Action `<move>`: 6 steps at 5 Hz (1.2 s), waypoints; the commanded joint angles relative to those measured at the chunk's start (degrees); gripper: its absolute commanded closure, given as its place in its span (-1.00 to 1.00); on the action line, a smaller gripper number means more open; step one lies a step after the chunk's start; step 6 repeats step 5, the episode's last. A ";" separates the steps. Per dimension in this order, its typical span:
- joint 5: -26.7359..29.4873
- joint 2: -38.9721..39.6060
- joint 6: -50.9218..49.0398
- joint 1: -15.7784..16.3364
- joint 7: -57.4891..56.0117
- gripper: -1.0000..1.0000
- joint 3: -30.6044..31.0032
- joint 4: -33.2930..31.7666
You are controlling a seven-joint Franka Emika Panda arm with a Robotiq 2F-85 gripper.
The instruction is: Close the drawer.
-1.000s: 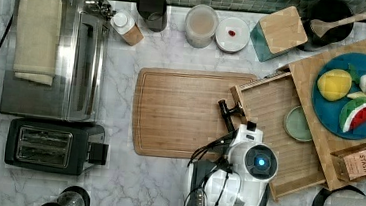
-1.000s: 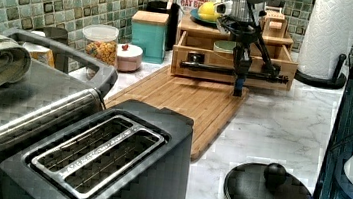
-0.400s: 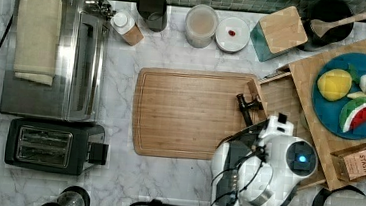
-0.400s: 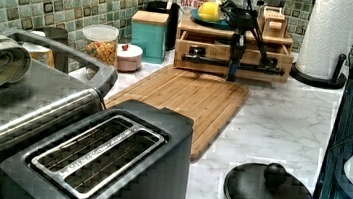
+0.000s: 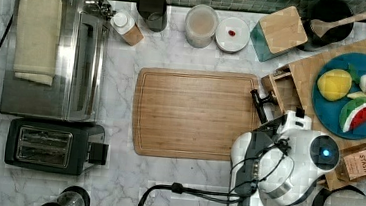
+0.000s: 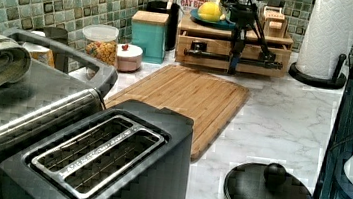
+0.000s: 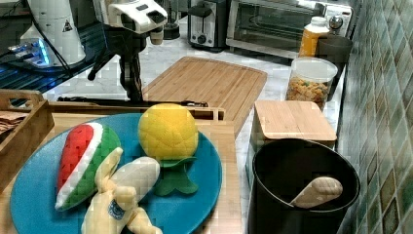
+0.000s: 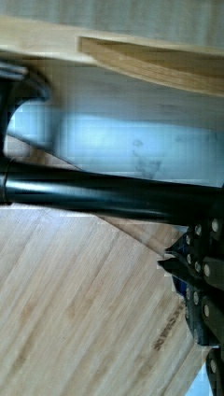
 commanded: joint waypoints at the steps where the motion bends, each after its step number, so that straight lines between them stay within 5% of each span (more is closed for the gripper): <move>1: 6.93 8.65 0.98 -5.82 -15.44 1.00 -3.53 24.77; 3: -1.59 8.26 4.46 -3.10 -5.37 1.00 -5.97 25.62; 4: -2.40 7.05 -4.60 -3.66 -6.69 1.00 -5.95 28.69; 6: -2.29 7.09 -4.60 -3.43 -6.73 1.00 -6.21 28.69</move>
